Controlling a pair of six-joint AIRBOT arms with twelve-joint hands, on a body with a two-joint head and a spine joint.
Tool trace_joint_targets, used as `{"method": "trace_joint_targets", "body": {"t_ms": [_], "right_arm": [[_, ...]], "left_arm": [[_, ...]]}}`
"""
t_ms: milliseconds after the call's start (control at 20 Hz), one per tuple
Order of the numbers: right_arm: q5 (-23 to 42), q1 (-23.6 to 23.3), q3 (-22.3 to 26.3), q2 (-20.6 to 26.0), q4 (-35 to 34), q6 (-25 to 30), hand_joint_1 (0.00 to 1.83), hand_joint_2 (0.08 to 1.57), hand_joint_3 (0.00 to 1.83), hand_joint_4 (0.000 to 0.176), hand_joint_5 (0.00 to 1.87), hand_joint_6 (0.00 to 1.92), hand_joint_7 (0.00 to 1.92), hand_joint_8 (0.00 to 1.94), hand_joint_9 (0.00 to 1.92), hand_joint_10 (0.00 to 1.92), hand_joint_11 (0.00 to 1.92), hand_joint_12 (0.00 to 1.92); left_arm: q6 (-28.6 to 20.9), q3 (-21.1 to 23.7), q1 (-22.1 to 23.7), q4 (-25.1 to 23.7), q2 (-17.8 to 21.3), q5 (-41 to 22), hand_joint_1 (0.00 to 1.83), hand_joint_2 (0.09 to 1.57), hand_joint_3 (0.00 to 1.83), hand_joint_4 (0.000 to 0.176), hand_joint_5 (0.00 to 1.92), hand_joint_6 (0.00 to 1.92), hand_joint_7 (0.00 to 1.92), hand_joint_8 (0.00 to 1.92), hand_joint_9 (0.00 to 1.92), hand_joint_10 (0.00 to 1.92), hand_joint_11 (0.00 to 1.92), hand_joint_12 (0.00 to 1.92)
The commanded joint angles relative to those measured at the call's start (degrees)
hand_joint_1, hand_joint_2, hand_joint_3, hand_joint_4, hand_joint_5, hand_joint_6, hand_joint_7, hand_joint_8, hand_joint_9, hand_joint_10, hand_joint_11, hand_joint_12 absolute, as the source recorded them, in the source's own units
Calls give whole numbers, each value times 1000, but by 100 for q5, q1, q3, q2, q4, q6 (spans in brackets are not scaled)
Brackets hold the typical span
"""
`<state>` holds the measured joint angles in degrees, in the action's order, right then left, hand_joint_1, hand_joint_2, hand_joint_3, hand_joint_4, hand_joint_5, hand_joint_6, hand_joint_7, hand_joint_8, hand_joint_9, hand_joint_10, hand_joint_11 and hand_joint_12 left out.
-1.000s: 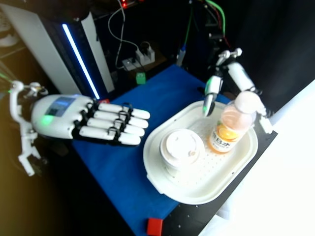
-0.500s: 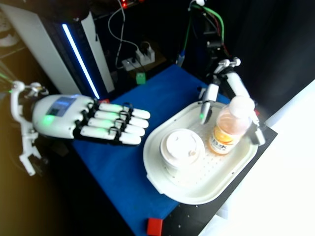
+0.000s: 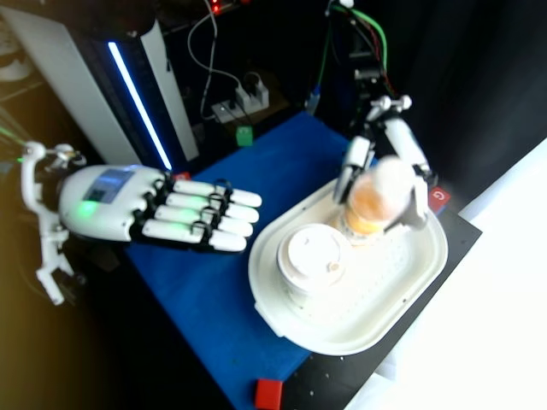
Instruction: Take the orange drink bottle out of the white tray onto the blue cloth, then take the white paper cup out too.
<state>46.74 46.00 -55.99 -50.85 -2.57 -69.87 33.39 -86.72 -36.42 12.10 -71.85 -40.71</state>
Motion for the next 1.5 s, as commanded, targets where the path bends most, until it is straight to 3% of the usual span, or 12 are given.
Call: {"method": "trace_joint_targets", "body": {"t_ms": [0, 200, 250, 700, 750, 850, 900, 1050, 1250, 1300, 1350, 1450], "right_arm": [[697, -43, -9, 2, -22, -20, 566, 1302, 0, 0, 0, 0, 0, 0, 0, 0, 0, 0], [697, -42, 4, 2, -42, -20, 529, 1313, 2, 0, 0, 0, 0, 0, 0, 0, 0, 0], [697, -40, 9, 1, -47, -20, 530, 1310, 0, 0, 0, 0, 0, 0, 0, 0, 0, 0], [696, -8, 14, -41, -132, -20, 593, 1292, 0, 0, 0, 0, 0, 0, 0, 0, 0, 0], [682, -1, 15, -44, -139, -20, 610, 1281, 0, 0, 0, 0, 0, 0, 0, 0, 0, 0], [676, -1, 15, -44, -138, -20, 556, 1295, 1, 0, 0, 0, 0, 0, 0, 0, 0, 0], [669, -1, 12, -44, -138, -20, 532, 1301, 3, 0, 0, 0, 0, 0, 0, 0, 0, 0], [656, 15, 8, -51, -139, -20, 504, 1299, 1, 0, 0, 0, 0, 0, 0, 0, 0, 0], [646, 24, 8, -50, -141, -20, 410, 1319, 10, 0, 0, 0, 0, 0, 0, 0, 0, 0], [646, 24, 7, -50, -141, -20, 417, 1323, 10, 0, 0, 0, 0, 0, 0, 0, 0, 0], [646, 24, 7, -50, -141, -20, 416, 1325, 8, 0, 0, 0, 0, 0, 0, 0, 0, 0], [645, 24, 7, -48, -143, -20, 485, 1313, 1, 0, 0, 0, 0, 0, 0, 0, 0, 0]], "left_arm": [[-112, 61, 91, 11, 109, -1172, 965, 1203, 0, 116, 807, 1292, 861, 1667, 940, 1921, 997, 1921], [-112, 644, 24, -333, 549, -1939, 932, 1253, 8, 66, 700, 1417, 852, 1524, 957, 1859, 1066, 1921], [-112, 813, -73, -402, 663, -2129, 917, 1140, 0, 0, 420, 1182, 860, 1478, 948, 1777, 990, 1921], [-118, 2211, -1247, -604, 1445, -3741, 841, 1138, 1, 0, 926, 11, 880, 1102, 883, 1508, 824, 1789], [-119, 2272, -1394, -605, 1430, -3749, 1000, 1180, 6, 38, 845, 1145, 932, 1105, 949, 1472, 875, 1741], [-121, 2297, -1494, -598, 1404, -3663, 1024, 1193, 3, 0, 828, 1207, 930, 1123, 971, 1485, 906, 1735], [-127, 2275, -1543, -578, 1362, -3547, 885, 1158, 0, 0, 799, 543, 923, 1109, 961, 1472, 884, 1725], [-305, 2031, -1648, -535, 1128, -3162, 1016, 1208, 0, 0, 802, 1248, 945, 929, 926, 1375, 795, 1693], [-398, 1943, -1828, -489, 1043, -2870, 916, 1218, 0, 172, 770, 1295, 923, 628, 822, 1286, 663, 1654], [-406, 1950, -1910, -475, 1063, -2820, 902, 1253, 0, 134, 714, 1380, 881, 518, 791, 1180, 642, 1538], [-407, 1982, -1971, -471, 1099, -2795, 758, 1202, 0, 0, 634, 256, 779, 285, 711, 770, 545, 1172], [-402, 2063, -2110, -457, 1219, -2772, 746, 1201, 0, 0, 602, 92, 728, 136, 611, 613, 368, 1240]]}}
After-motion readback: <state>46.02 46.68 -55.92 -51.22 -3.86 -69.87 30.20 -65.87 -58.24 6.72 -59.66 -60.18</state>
